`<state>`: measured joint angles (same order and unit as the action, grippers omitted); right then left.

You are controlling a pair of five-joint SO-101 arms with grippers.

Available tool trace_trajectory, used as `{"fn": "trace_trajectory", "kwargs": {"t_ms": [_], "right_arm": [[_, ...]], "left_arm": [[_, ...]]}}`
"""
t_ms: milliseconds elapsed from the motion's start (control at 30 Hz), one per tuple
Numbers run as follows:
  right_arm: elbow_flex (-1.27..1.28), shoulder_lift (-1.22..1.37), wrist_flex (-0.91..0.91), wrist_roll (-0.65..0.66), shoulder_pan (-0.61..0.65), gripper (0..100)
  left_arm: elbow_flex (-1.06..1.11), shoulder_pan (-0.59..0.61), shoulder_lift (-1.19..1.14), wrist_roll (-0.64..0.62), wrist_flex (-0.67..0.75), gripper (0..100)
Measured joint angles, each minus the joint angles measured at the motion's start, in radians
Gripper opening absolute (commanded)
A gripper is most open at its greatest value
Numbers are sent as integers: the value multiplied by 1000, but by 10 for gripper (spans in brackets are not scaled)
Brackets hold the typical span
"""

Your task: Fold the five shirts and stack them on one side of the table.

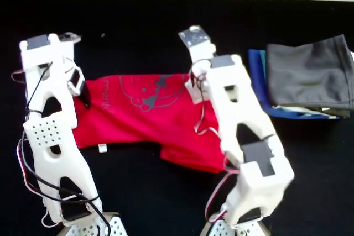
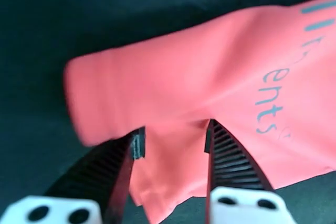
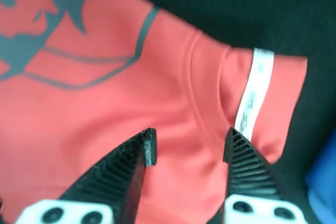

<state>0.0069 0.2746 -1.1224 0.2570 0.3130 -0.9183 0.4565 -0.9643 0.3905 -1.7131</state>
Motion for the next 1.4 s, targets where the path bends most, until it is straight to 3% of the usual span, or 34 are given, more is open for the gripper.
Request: {"fn": "trace_trajectory", "kwargs": {"t_ms": [300,533,733,1033,1267,1400], "right_arm": [[-261,261,-94,0,0,207],[-410,410,-118,0,-23,207],[-568,522,-143,-3,-87,207],[-793,560,-361,-2,-112,207],[-1086,560,-597,-2,-117,207],[-1152,559,-628,-2,-117,206]], "left_arm": [[-75,-9,-2,0,-40,196],[-91,-26,-98,-5,80,196],[-129,-11,-109,-110,121,196],[-155,-11,-112,-126,153,196],[-267,-6,-106,-124,-5,196],[-238,-6,-2,-126,-46,196]]}}
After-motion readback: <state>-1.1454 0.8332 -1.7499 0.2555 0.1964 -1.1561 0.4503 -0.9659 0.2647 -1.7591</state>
